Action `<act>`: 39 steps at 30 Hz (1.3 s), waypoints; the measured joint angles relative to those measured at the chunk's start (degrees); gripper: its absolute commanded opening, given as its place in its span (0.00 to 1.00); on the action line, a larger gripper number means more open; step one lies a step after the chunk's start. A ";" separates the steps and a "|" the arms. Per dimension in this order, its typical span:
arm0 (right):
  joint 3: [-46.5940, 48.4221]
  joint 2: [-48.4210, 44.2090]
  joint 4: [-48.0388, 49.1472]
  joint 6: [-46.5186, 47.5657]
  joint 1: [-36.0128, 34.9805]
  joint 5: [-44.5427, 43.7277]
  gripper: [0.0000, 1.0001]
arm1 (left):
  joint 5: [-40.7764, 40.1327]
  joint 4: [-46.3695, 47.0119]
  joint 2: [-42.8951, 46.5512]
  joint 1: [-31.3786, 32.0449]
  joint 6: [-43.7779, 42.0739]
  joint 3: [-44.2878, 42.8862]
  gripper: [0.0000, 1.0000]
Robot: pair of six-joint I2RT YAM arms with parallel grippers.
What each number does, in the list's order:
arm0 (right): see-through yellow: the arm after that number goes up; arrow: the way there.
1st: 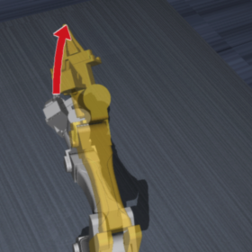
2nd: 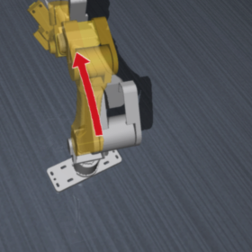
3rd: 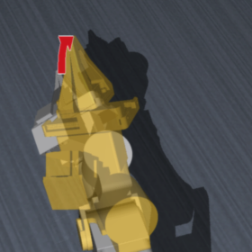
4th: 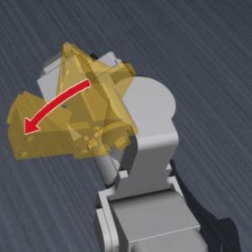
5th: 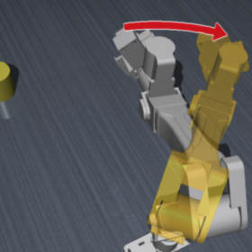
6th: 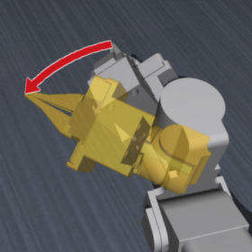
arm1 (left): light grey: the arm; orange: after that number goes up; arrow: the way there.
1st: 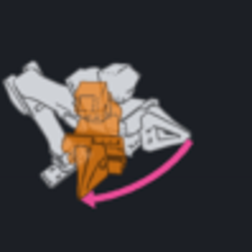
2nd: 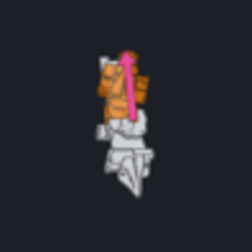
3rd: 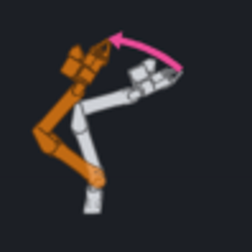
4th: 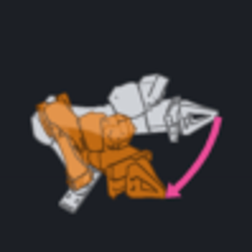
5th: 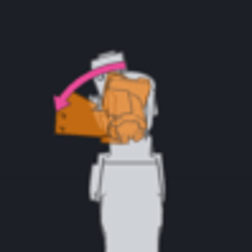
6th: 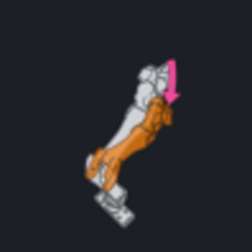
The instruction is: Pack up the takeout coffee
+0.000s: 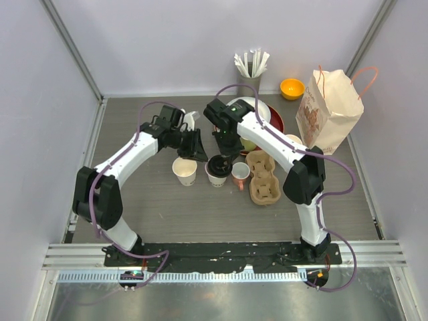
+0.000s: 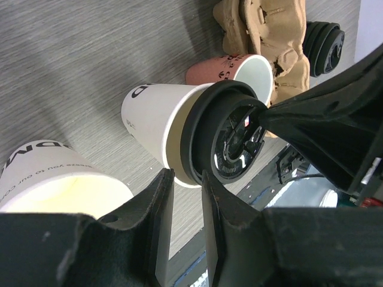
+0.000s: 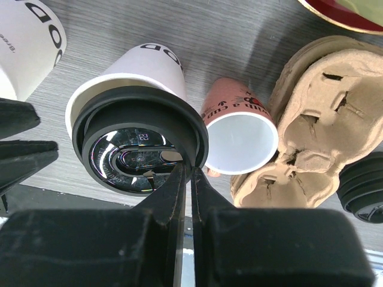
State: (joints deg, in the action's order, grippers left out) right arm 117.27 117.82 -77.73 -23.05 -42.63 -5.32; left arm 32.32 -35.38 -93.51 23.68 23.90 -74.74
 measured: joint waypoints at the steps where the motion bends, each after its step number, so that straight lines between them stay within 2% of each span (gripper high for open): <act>1: 0.24 0.00 -0.09 0.00 0.00 0.07 0.01 | 0.00 0.00 -0.13 0.00 0.00 0.07 0.29; 39: 2.71 1.70 -0.13 0.26 -0.87 1.55 0.01 | -1.88 0.00 -1.51 0.46 -0.11 0.09 0.24</act>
State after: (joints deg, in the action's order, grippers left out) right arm 119.98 119.52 -77.87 -22.79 -43.51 -3.77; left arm 30.44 -35.38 -95.02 24.14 23.79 -74.65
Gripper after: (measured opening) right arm 0.095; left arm 0.242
